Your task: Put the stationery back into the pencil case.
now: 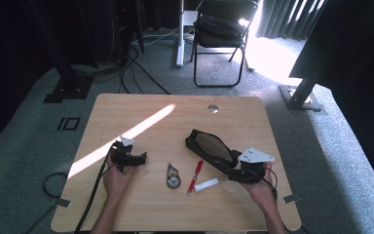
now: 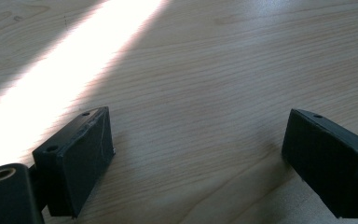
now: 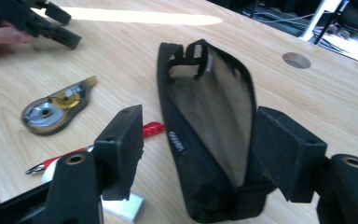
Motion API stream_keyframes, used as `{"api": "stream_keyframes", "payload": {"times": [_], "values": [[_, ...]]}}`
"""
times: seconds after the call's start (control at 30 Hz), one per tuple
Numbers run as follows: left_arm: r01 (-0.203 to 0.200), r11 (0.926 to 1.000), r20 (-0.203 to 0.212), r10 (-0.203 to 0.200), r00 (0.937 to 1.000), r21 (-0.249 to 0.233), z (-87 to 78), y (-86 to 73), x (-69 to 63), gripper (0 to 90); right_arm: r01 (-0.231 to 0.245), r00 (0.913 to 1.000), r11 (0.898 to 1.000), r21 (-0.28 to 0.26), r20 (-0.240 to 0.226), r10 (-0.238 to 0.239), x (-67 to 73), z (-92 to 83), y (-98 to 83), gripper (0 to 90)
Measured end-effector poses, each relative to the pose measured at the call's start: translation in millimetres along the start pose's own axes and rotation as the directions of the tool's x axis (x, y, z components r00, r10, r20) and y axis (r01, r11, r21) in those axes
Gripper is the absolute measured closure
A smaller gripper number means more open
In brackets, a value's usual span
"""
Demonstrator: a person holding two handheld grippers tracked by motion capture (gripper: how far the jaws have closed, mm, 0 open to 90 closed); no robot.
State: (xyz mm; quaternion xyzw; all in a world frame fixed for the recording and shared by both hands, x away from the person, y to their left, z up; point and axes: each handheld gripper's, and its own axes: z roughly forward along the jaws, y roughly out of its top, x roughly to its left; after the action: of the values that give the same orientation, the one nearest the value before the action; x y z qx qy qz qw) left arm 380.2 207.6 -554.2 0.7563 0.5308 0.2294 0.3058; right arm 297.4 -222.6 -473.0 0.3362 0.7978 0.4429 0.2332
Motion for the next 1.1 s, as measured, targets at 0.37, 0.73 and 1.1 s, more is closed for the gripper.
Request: {"api": "stream_keyframes", "payload": {"times": [0.37, 0.73, 1.1], "values": [[0.000, 1.0000, 0.000, 0.000, 1.0000, 0.000, 0.0, 0.0, 0.0, 8.9, 0.055, 0.9977, 0.998, 0.032, -0.041, -0.053, 15.6, 5.0, -3.6, 31.8], [0.000, 1.0000, 0.000, 0.000, 1.0000, 0.000, 0.0, 0.0, 0.0, 8.9, 0.079, 0.9911, 0.996, 0.038, -0.110, -0.074, 27.0, 14.0, -15.2, 34.9], [0.000, 1.0000, 0.000, 0.000, 1.0000, 0.000, 0.0, 0.0, 0.0, 8.9, 0.119, 0.9749, 0.991, 0.069, -0.197, -0.103, 40.5, 31.5, -24.2, 32.3]]}}
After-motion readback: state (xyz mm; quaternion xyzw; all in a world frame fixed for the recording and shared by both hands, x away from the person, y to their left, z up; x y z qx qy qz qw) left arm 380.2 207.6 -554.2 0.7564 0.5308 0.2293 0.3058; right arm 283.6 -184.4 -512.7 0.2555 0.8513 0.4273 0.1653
